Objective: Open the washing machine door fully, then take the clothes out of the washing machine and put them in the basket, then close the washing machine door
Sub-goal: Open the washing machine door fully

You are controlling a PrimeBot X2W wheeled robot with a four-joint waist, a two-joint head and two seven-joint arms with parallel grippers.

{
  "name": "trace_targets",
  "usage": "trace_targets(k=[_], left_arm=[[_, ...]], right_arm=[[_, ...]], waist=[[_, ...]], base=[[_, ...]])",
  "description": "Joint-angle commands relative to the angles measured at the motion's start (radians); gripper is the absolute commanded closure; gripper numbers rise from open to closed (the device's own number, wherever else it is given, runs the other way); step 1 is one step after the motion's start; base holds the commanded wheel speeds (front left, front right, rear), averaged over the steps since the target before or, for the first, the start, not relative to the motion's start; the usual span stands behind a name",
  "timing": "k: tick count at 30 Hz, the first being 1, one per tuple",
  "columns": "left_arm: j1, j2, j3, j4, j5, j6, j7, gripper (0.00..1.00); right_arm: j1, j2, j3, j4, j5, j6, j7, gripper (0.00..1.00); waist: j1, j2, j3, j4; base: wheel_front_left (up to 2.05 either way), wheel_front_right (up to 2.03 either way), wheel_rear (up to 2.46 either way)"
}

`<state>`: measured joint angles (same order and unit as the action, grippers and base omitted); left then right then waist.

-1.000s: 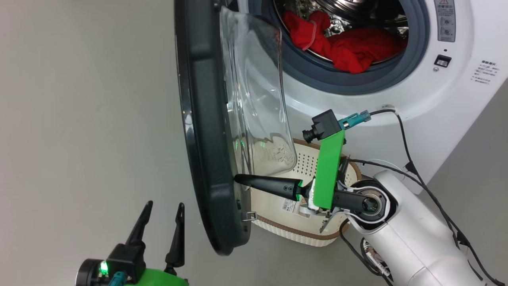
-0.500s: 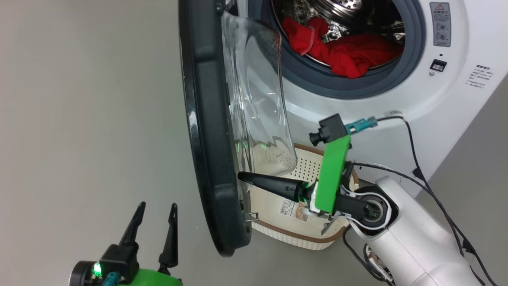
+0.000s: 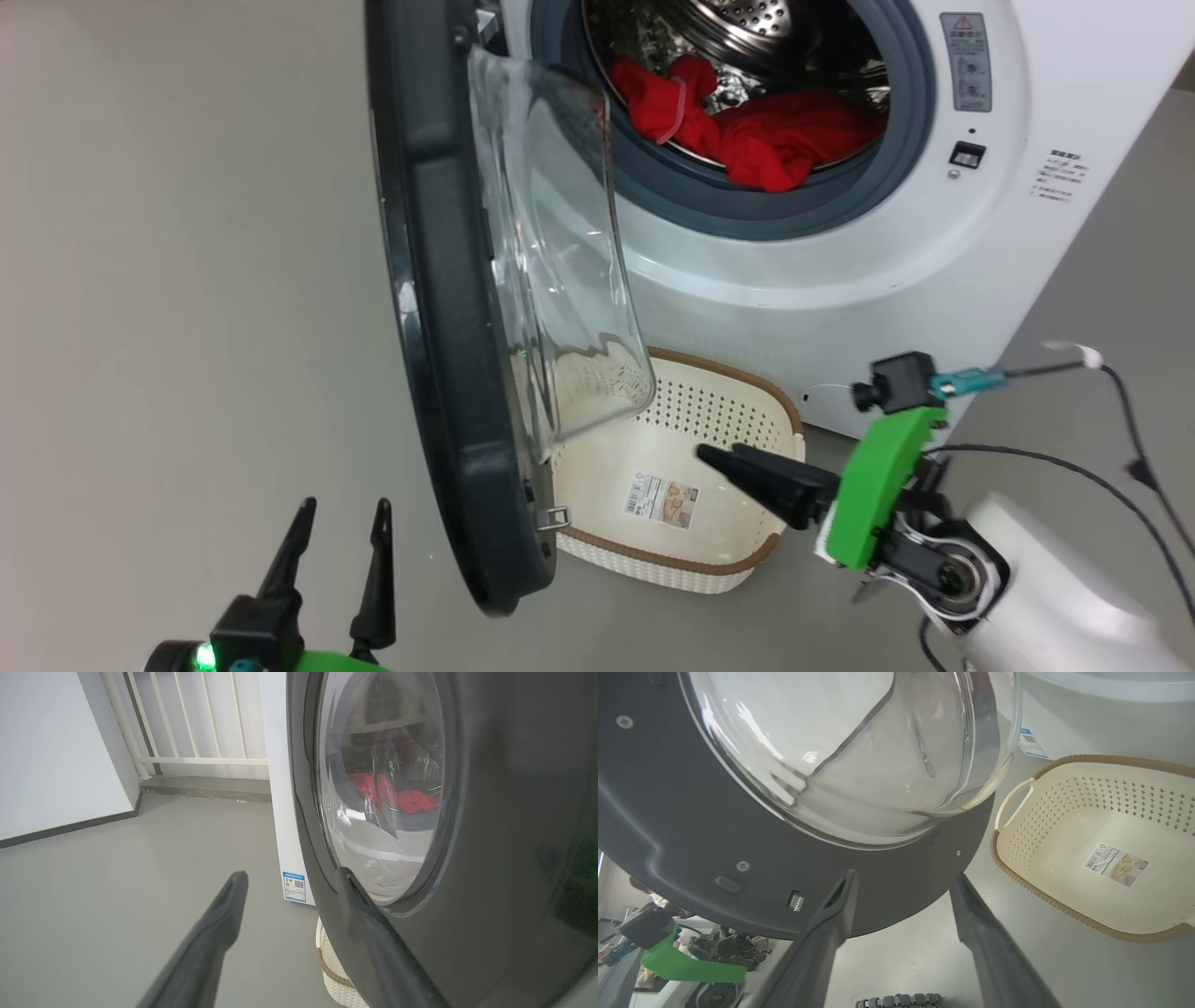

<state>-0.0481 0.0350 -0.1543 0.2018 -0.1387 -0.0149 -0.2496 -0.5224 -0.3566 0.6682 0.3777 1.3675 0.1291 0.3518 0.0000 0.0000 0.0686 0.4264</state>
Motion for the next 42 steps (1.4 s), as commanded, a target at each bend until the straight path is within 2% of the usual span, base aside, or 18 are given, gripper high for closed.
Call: trace_targets(k=[1,12,17,20,22,29,30,34,42], left_arm=[[-0.007,0.015,0.041,-0.023,0.014,-0.006,-0.012,0.00],[0.011,0.015,0.067,-0.028,0.019,-0.012,-0.012,0.00],[0.016,0.015,0.074,-0.028,0.018,-0.014,-0.012,0.00],[0.017,0.015,0.077,-0.029,0.017,-0.013,-0.012,0.00],[0.017,0.015,0.080,-0.032,0.015,-0.011,-0.012,0.00],[0.015,0.015,0.084,-0.042,0.012,-0.007,-0.012,0.00],[0.015,0.015,0.084,-0.042,0.012,-0.007,-0.012,0.00],[0.016,0.015,0.081,-0.045,0.013,-0.006,-0.012,0.00],[0.018,0.015,0.058,-0.048,-0.003,-0.001,-0.012,0.00]], right_arm=[[0.014,-0.013,0.013,-0.005,-0.021,0.002,-0.045,0.00],[0.039,-0.114,0.125,0.113,-0.132,0.002,-0.382,0.00],[0.026,-0.133,0.177,0.152,-0.206,0.002,-0.561,0.00],[0.017,-0.133,0.181,0.177,-0.266,0.002,-0.606,0.00],[0.016,-0.121,0.141,0.183,-0.303,0.002,-0.612,0.00],[0.119,-0.059,-0.131,0.072,-0.587,0.002,-0.613,0.00],[0.119,-0.059,-0.131,0.072,-0.587,0.002,-0.613,0.00],[0.204,-0.011,-0.235,0.037,-0.690,0.002,-0.613,0.00],[0.287,0.033,-0.319,0.040,-0.812,0.002,-0.613,0.00]], waist=[[0.0000,0.0000,-0.006,-0.013],[0.0000,0.0000,-0.016,-0.044],[0.0000,0.0000,-0.018,-0.053],[0.0000,0.0000,-0.018,-0.055],[0.0000,0.0000,-0.016,-0.058],[0.0000,0.0000,-0.014,-0.058],[0.0000,0.0000,-0.014,-0.058],[0.0000,0.0000,-0.017,-0.053],[0.0000,0.0000,-0.011,-0.036]], base=[[0.00,0.00,0.00],[0.00,0.00,0.00],[0.00,0.00,0.00],[0.00,0.00,0.00],[0.00,0.00,0.00],[0.00,0.00,0.00],[0.00,0.00,0.00],[0.00,0.00,0.00],[0.00,0.00,0.00]])
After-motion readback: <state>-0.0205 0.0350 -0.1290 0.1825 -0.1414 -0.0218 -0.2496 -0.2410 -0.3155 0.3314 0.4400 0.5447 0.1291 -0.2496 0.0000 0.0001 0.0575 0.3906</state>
